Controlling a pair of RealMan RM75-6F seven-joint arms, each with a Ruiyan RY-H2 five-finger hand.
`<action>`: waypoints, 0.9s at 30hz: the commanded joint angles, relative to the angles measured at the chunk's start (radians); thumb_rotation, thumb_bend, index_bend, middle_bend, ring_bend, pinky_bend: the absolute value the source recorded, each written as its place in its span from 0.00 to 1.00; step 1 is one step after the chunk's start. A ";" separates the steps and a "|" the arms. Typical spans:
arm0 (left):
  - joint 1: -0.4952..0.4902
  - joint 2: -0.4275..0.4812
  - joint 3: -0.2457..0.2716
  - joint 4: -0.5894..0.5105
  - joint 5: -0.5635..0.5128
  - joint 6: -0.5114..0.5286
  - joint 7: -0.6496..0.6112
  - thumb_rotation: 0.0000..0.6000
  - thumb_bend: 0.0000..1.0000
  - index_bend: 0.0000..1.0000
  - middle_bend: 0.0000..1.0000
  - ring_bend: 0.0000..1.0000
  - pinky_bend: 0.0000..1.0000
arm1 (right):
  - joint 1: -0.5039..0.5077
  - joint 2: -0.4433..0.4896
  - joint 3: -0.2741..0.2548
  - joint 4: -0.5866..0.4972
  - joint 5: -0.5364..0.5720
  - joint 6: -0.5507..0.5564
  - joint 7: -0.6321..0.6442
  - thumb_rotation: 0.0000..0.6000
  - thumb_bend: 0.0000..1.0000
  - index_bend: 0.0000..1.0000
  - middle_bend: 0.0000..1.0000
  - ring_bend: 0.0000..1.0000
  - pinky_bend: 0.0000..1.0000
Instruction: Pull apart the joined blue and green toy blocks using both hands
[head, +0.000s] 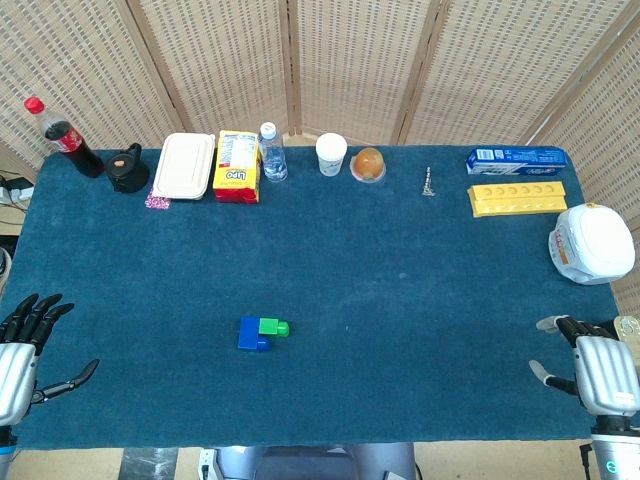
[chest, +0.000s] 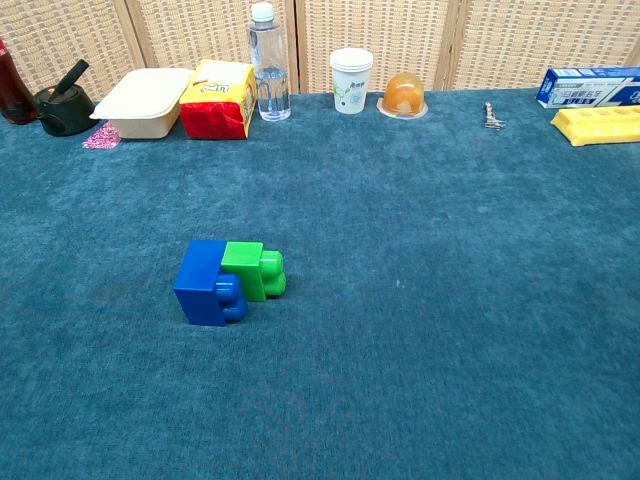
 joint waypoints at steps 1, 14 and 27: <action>-0.002 -0.001 -0.002 0.001 -0.002 -0.002 -0.001 0.57 0.23 0.22 0.18 0.09 0.19 | 0.002 -0.001 0.001 -0.002 0.000 -0.003 -0.004 1.00 0.23 0.38 0.43 0.45 0.44; -0.011 -0.002 -0.006 0.013 -0.014 -0.025 -0.006 0.56 0.23 0.22 0.18 0.09 0.19 | 0.010 -0.008 0.004 -0.008 0.006 -0.014 -0.018 1.00 0.23 0.38 0.43 0.45 0.44; -0.067 0.011 -0.004 0.004 -0.025 -0.129 0.017 0.56 0.24 0.22 0.18 0.09 0.19 | 0.003 -0.009 0.002 -0.015 0.008 -0.003 -0.027 1.00 0.23 0.38 0.43 0.45 0.44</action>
